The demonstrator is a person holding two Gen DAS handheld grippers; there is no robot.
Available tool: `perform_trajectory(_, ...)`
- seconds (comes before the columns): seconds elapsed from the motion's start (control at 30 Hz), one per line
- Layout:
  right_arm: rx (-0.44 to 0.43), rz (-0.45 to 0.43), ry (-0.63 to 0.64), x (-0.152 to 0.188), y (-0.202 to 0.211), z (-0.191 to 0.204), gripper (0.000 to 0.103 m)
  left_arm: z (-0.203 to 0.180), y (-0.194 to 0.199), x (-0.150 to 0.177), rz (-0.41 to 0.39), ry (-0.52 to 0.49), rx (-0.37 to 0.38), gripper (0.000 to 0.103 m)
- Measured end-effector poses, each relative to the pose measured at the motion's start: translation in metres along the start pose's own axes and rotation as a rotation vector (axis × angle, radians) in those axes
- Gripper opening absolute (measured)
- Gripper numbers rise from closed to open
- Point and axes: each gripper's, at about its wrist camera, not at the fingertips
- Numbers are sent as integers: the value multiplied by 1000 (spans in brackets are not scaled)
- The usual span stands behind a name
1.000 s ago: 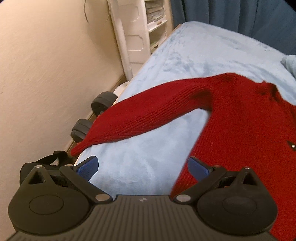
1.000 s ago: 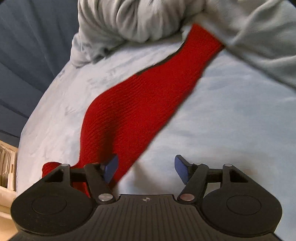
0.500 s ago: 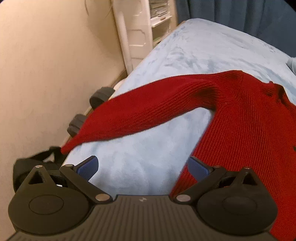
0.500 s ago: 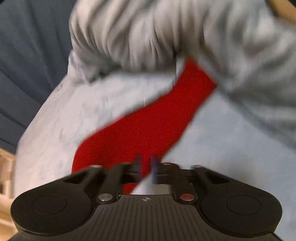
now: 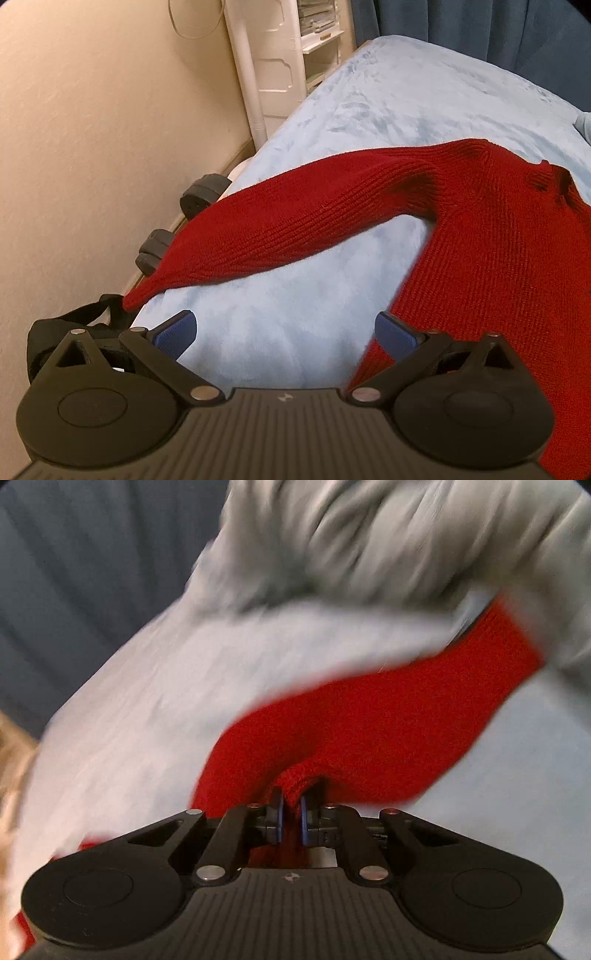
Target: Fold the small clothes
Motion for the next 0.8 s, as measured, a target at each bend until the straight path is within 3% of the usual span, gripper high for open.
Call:
perform_trajectory(0.07, 87, -44, -67, -15, 8, -25, 8, 2, -5, 0, 4, 6, -4, 103)
perform_trajectory(0.13, 133, 18, -137, -16, -3, -47, 9, 6, -9, -1, 5, 36, -8, 103)
perform_trajectory(0.17, 143, 38, -144, -13, -11, -51, 18, 9, -9, -1, 2, 57, -4, 103)
perform_trajectory(0.2, 136, 27, -115, -8, -14, -49, 42, 13, -10, -3, -2, 77, 1, 103)
perform_trajectory(0.27, 156, 33, -27, -1, -12, -43, 73, 21, -12, -5, -13, 112, 8, 103)
perform_trajectory(0.33, 161, 35, -51, 0, 4, -49, 73, 32, -17, -9, -19, 154, 13, 103)
perform_trajectory(0.47, 50, 22, -89, 18, 62, -62, 73, 57, -31, -17, -23, 288, 77, 103)
perform_trajectory(0.57, -11, 30, -15, 49, 108, -66, 73, 81, -50, -23, -15, 475, 223, 103)
perform_trajectory(0.67, -24, 55, 15, 88, 144, -72, 73, 111, -82, -19, 10, 765, 380, 103)
perform_trajectory(0.77, -23, 116, 20, 130, 171, -74, 73, 136, -103, -15, -49, 1000, 421, 103)
perform_trajectory(0.8, -22, 145, 26, 141, 175, -72, 73, 142, -108, -18, -68, 1037, 423, 103)
Point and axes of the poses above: each gripper's, at about its wrist camera, not at the fingertips, and y roughly against the way its jaws point, z to its left, x to its underside, and after that the axes turned 9 degrees about x, right-handed
